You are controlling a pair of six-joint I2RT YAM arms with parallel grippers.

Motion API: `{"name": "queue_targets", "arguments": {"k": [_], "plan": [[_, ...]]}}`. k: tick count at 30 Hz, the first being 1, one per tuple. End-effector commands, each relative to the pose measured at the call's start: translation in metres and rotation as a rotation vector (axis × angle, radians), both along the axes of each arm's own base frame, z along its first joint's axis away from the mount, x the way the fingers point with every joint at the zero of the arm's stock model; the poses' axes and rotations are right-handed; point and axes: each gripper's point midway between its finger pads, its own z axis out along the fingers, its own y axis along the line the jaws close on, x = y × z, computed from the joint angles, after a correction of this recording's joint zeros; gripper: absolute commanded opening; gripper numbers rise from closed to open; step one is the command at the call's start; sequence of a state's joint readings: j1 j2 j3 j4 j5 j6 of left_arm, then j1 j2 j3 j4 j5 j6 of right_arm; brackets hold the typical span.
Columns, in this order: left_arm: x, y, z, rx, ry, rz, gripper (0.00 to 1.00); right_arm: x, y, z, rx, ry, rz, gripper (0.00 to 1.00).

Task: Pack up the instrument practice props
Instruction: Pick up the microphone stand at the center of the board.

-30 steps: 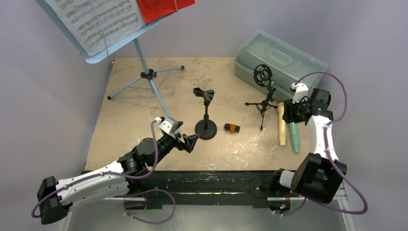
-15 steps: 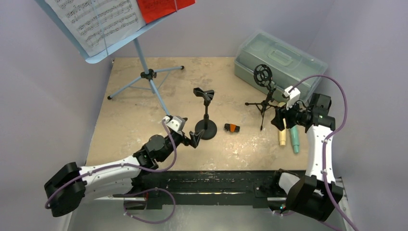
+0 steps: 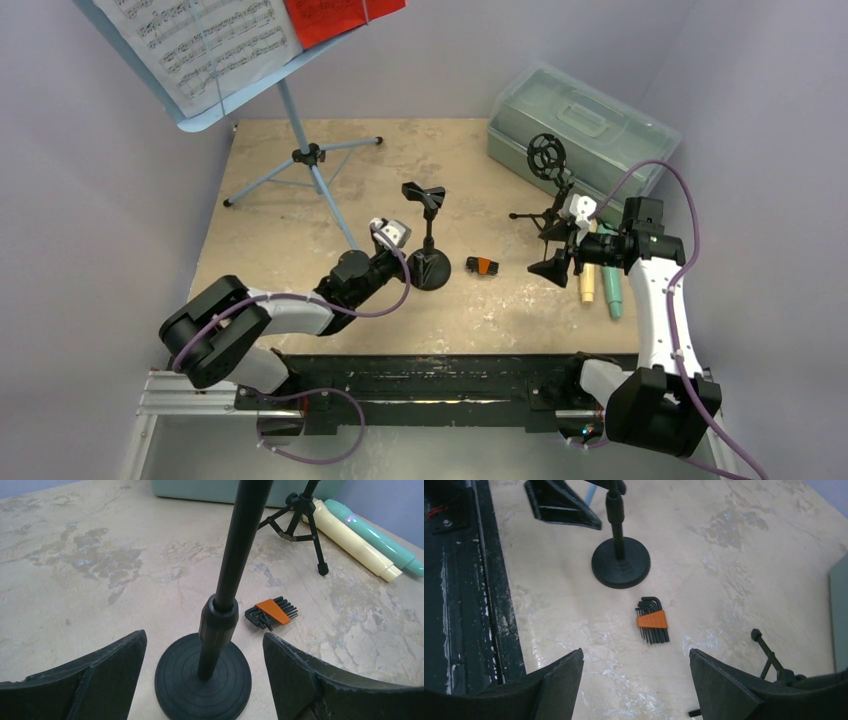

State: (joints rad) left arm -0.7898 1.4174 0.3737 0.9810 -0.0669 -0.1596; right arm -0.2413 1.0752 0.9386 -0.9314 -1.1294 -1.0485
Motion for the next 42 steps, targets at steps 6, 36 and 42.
{"name": "queue_targets", "arguments": {"k": [6,36,42], "plan": [[0.030,-0.024,0.015,0.027,-0.089,-0.035,0.72,-0.022,0.018,0.000,0.058,-0.093,0.146,0.82],[-0.050,-0.047,0.130,-0.467,0.062,-0.342,0.00,-0.035,0.079,-0.006,0.041,0.010,0.458,0.85],[-0.075,-0.081,0.149,-0.518,0.052,-0.397,0.00,-0.031,0.115,0.003,0.061,0.110,0.540,0.84]]}}
